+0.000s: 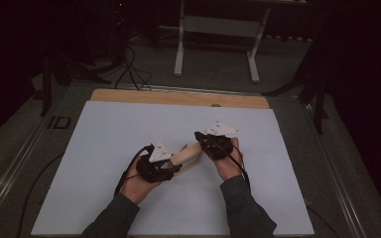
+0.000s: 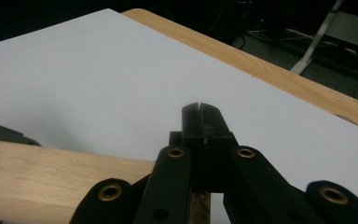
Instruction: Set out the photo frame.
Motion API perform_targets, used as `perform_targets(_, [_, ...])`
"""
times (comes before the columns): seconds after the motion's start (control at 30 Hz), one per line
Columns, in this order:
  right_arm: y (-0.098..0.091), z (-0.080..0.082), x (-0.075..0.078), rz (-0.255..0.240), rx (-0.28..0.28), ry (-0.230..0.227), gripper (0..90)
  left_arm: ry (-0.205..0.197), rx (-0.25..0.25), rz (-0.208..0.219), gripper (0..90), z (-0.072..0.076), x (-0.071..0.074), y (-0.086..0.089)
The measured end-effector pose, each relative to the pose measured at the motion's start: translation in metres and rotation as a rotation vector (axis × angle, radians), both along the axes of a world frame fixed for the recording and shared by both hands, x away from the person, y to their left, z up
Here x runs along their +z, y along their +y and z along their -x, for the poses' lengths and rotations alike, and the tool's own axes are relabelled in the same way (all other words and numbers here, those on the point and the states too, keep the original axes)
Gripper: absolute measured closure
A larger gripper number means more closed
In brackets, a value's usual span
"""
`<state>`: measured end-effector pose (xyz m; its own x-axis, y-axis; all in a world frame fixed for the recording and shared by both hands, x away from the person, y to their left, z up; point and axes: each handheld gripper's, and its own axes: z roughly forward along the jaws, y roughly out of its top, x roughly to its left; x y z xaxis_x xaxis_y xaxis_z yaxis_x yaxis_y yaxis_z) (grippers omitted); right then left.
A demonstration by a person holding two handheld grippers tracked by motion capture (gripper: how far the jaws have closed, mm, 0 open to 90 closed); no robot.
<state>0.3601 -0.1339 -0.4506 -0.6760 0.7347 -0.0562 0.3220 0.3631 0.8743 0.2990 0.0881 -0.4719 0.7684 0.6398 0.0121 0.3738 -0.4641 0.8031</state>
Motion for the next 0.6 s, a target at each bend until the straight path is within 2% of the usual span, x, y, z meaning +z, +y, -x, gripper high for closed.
perform_targets(0.6, [-0.0045, 0.0061, 0.0010, 0.016, 0.010, -0.003, 90.0, 0.006, 0.034, 0.003, 54.1, -0.0044, -0.0013, 0.0060])
